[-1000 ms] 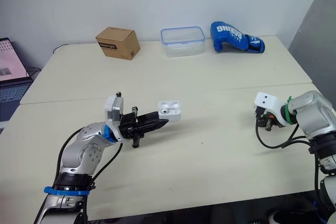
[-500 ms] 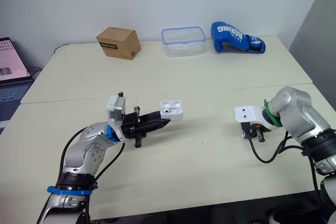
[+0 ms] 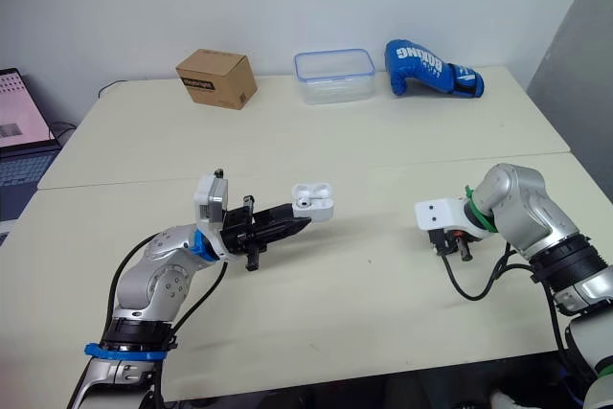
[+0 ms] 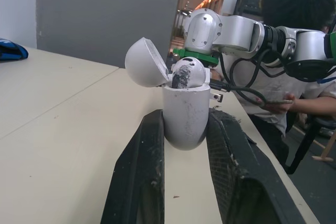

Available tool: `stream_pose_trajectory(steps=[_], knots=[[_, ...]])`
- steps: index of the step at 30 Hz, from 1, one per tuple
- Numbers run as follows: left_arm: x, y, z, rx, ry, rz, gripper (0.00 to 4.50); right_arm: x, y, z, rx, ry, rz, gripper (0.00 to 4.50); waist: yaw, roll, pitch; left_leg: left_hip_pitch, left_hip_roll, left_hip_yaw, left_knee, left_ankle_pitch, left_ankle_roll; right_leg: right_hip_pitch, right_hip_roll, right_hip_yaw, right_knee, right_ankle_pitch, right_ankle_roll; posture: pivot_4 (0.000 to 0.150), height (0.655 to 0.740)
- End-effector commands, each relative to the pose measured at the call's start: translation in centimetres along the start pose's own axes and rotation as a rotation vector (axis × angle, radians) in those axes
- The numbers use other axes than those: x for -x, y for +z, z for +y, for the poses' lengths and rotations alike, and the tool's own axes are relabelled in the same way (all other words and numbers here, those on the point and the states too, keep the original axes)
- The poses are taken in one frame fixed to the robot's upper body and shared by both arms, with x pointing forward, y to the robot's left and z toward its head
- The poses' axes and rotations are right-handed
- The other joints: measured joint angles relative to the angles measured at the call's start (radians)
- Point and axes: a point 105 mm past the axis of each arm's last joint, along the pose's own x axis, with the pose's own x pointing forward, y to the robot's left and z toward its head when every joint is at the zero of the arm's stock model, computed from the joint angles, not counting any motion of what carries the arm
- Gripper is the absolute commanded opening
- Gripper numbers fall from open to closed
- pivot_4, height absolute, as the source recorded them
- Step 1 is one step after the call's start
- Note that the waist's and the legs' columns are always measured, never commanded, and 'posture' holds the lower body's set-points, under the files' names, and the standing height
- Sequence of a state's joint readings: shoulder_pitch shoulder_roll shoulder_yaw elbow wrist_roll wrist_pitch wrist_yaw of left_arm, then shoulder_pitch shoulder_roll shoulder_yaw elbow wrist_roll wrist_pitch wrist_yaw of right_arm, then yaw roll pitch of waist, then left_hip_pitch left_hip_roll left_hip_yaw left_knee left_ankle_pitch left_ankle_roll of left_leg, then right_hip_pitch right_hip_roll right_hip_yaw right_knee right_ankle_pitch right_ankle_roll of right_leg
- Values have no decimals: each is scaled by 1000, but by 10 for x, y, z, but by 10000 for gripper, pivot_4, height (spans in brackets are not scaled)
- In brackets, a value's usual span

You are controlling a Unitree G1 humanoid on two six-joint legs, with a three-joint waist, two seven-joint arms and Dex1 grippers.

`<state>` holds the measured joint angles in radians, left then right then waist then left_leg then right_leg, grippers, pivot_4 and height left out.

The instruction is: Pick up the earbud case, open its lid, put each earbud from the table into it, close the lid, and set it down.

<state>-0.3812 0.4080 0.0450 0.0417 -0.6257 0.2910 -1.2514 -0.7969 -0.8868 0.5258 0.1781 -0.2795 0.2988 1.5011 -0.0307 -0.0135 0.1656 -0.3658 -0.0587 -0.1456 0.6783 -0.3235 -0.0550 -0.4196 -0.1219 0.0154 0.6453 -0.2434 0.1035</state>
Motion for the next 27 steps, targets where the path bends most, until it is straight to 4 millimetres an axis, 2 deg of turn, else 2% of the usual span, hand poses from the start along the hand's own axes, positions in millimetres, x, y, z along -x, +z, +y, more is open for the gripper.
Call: stream_pose_trajectory(steps=[1,2,8,18,27], knots=[[-3,10,-4,-53,-18,-18,8011,5,-2,-4,17,-26,26,3837,0,0,0,0,0,0,0,0,0,0,0,0,0,0,0,1500,7307],[-3,10,-4,-53,-18,-18,8011,5,-2,-3,19,-24,25,3837,0,0,0,0,0,0,0,0,0,0,0,0,0,0,0,1500,7307],[-4,10,-4,-53,-22,-22,8011,6,0,-4,37,-35,42,23671,0,0,0,0,0,0,0,0,0,0,0,0,0,0,0,1500,7307],[-6,11,-3,-57,-23,-24,8011,14,15,1,192,-46,112,23671,0,0,0,0,0,0,0,0,0,0,0,0,0,0,0,1500,7307],[-6,11,-2,-61,-21,-24,8011,11,12,8,274,-36,178,23671,1,0,0,0,0,0,0,0,0,0,0,0,0,0,0,1500,7307]])
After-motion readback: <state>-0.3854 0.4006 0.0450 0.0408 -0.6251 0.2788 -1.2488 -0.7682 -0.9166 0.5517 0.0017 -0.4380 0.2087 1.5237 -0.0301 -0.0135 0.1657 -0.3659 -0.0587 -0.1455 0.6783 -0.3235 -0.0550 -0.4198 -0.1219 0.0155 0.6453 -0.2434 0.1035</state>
